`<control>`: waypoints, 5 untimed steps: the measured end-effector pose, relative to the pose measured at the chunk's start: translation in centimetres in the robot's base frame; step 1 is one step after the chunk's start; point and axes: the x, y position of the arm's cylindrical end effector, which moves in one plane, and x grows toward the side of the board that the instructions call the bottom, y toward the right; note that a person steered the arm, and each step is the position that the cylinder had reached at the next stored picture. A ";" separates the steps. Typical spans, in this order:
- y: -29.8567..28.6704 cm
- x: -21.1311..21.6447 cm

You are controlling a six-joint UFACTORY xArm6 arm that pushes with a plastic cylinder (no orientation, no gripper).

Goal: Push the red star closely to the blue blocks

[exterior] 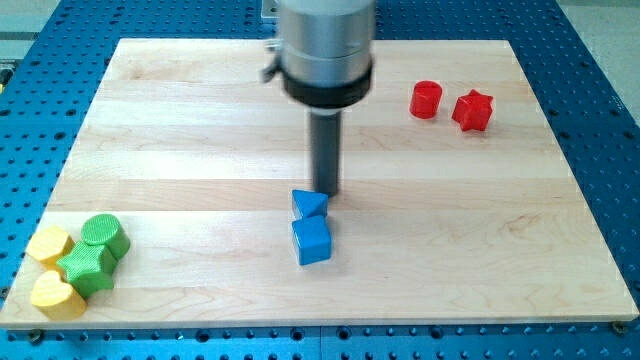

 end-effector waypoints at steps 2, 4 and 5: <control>24.1 -5.3; 22.5 -16.3; 20.2 -12.7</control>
